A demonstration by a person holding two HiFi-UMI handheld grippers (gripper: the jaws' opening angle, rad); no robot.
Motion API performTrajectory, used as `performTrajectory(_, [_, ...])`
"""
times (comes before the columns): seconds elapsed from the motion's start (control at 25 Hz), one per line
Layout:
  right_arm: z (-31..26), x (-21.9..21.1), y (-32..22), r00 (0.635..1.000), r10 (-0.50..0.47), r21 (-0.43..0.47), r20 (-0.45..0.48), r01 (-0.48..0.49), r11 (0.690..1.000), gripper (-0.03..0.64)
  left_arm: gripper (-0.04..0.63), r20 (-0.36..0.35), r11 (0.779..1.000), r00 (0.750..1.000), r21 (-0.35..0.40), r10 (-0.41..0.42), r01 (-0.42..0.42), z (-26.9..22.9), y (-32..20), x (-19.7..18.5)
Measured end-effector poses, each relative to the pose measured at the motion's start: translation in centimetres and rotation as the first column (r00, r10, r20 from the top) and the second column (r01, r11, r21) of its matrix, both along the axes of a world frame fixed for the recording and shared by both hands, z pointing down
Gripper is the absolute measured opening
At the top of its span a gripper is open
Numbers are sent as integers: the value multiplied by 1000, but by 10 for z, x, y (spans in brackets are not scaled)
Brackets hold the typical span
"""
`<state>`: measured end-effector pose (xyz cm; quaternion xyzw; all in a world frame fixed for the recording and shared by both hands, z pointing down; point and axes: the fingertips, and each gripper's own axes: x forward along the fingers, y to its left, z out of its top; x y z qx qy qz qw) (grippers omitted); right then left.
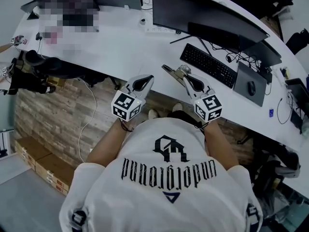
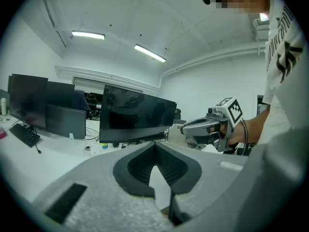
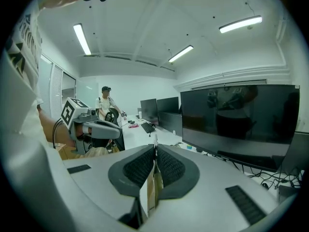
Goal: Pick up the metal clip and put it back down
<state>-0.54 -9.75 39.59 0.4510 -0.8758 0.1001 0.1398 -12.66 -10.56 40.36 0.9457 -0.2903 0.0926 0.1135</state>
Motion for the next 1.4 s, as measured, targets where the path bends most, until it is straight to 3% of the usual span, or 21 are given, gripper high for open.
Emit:
performTrajectory(0.64, [27,-11,-26,998,-60,-54,12,60,997,29,12,4,997,1000,-65,-31,31,27,-13,-2])
performTrajectory(1.4, [102,20,-79,995,-97,-234,27,101,967,29,12,24,977,1000,-211,-4,9,86,-68,49])
